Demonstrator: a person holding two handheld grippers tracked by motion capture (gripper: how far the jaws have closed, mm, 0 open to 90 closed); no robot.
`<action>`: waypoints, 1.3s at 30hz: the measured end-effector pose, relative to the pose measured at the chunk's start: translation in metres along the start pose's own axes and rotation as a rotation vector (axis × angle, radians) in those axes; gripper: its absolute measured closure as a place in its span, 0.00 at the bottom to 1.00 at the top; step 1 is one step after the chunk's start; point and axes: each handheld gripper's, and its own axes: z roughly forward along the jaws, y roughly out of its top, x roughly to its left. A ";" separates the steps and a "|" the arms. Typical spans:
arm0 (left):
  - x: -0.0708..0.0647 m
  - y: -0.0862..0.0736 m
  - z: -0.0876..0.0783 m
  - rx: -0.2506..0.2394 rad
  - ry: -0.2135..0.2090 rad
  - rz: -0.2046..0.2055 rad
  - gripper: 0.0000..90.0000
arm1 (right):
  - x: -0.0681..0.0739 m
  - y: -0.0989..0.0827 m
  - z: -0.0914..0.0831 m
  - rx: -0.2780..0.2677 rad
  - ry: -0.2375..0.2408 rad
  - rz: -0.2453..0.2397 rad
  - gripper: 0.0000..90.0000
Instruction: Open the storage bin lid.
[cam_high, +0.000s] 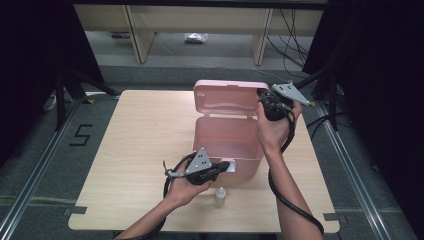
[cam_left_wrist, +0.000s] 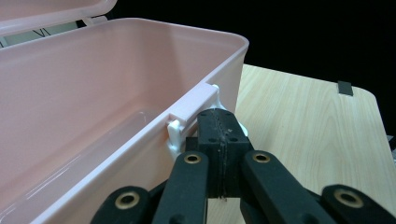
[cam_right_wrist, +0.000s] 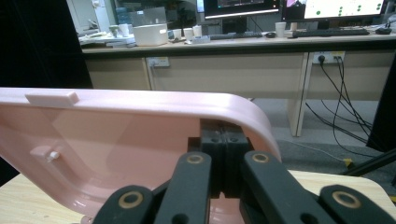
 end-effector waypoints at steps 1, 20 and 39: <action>0.000 0.000 0.000 0.000 0.002 -0.002 0.99 | -0.001 0.000 0.001 0.004 -0.001 -0.002 1.00; -0.001 0.000 0.000 -0.003 0.004 -0.005 0.99 | -0.003 0.000 0.009 0.022 -0.010 -0.004 1.00; -0.001 0.000 0.000 -0.003 0.003 -0.003 0.99 | -0.008 -0.003 0.017 0.049 -0.021 -0.005 1.00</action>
